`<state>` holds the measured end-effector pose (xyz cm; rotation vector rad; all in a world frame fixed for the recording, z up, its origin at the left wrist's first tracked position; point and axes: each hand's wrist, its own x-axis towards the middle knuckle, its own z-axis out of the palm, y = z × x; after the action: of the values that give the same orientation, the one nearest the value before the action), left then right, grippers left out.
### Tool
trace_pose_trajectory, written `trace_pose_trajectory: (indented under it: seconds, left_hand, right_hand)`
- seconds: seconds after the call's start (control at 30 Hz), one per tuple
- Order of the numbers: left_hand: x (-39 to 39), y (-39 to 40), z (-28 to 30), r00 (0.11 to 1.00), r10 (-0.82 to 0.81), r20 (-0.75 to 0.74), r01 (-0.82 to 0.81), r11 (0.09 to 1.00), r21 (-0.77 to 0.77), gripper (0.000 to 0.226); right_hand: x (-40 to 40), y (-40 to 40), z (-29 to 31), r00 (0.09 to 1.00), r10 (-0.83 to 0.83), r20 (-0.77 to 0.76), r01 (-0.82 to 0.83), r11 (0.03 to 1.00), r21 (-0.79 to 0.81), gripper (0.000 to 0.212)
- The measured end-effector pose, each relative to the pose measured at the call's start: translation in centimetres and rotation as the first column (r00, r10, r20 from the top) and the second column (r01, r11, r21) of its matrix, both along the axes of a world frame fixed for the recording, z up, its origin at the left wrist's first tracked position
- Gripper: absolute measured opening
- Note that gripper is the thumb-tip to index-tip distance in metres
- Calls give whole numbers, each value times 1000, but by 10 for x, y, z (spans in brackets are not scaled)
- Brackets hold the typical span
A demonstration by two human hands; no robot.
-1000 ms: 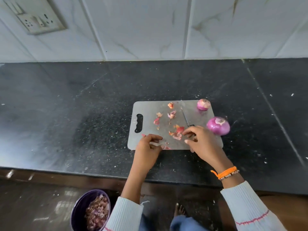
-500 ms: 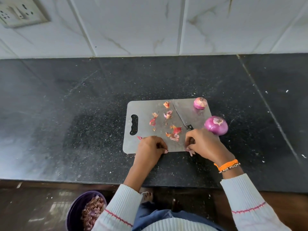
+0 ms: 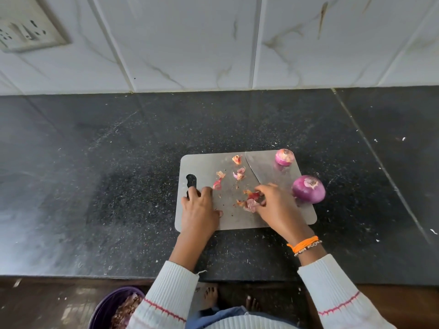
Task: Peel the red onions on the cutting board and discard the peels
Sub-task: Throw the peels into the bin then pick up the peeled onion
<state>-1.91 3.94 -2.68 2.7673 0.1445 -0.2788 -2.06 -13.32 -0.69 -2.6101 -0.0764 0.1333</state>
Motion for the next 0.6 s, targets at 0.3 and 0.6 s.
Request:
trace_pose_trajectory:
  seconds: [0.3,0.6]
  left_hand:
    - [10,-20,-6,962,50,269,99,852,-513,56]
    - [34,-7,-14,977,-163,140,188,963,-191,54]
  right_hand:
    - [47,28,-5,981,-17,193,-12,989,148,32]
    - [77,40,-21,978,193,83,-190,981,-35,53]
